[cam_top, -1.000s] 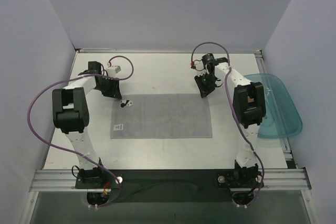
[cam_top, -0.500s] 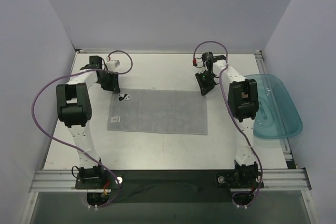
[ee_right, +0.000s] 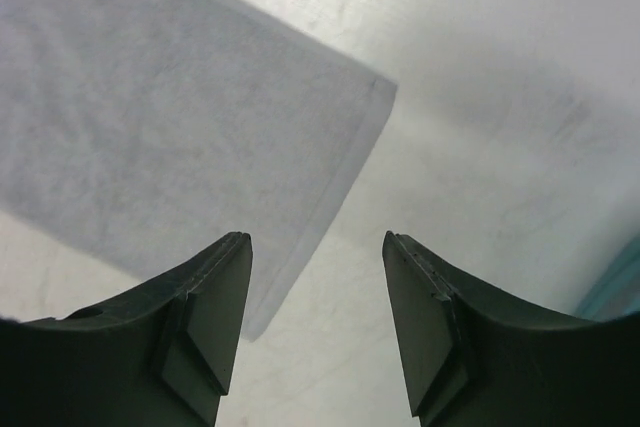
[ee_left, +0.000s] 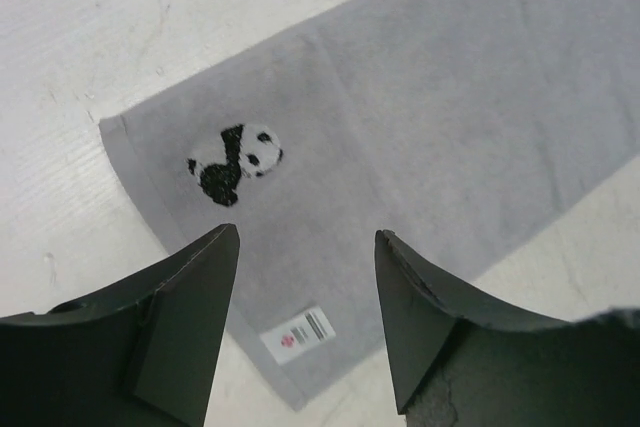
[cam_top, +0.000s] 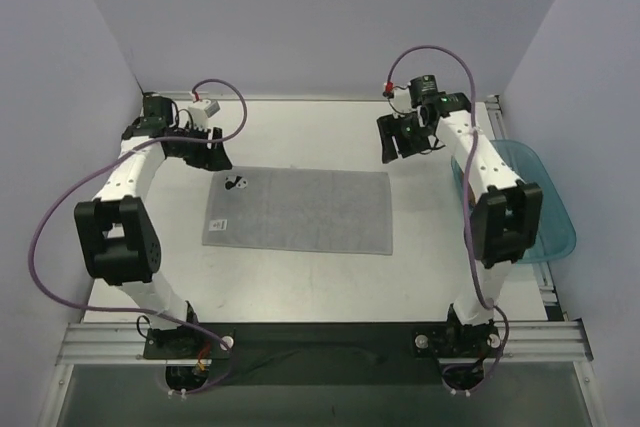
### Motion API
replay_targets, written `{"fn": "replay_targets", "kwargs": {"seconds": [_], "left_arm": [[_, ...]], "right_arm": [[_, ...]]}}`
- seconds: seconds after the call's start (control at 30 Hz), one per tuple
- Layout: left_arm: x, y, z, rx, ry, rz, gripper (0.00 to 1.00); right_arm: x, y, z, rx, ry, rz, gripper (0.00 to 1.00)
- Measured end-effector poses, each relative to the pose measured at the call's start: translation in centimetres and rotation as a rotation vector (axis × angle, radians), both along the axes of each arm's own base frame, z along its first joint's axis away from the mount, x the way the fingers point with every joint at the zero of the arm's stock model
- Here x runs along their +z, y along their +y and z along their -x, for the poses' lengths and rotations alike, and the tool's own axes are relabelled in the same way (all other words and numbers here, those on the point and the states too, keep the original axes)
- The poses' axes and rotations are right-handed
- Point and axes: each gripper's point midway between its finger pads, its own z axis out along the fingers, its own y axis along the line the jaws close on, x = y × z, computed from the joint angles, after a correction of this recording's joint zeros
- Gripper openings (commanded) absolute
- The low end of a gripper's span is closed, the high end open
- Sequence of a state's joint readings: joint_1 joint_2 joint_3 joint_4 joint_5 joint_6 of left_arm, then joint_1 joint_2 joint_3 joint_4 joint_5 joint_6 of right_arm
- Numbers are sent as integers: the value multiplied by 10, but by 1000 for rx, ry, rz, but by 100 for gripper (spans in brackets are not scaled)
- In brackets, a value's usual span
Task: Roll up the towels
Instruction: Flatten the towel
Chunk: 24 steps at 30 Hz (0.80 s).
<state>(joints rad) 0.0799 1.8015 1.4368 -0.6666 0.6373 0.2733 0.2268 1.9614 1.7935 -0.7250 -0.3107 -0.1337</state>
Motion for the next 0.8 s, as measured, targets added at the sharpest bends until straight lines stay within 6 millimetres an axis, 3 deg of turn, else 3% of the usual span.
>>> {"fn": "replay_targets", "kwargs": {"seconds": [0.1, 0.17, 0.4, 0.53, 0.8], "left_arm": [[33, 2, 27, -36, -80, -30, 65], [33, 5, 49, -63, -90, -55, 65], [-45, 17, 136, -136, 180, -130, 41], [-62, 23, 155, -154, 242, -170, 35], [-80, 34, 153, -147, 278, -228, 31]], "right_arm": [[31, 0, 43, 17, -37, -16, 51], [28, 2, 73, 41, -11, -12, 46], [-60, 6, 170, 148, 306, 80, 26], [-74, 8, 184, 181, 352, 111, 18], [-90, 17, 177, 209, 337, 146, 12]]}}
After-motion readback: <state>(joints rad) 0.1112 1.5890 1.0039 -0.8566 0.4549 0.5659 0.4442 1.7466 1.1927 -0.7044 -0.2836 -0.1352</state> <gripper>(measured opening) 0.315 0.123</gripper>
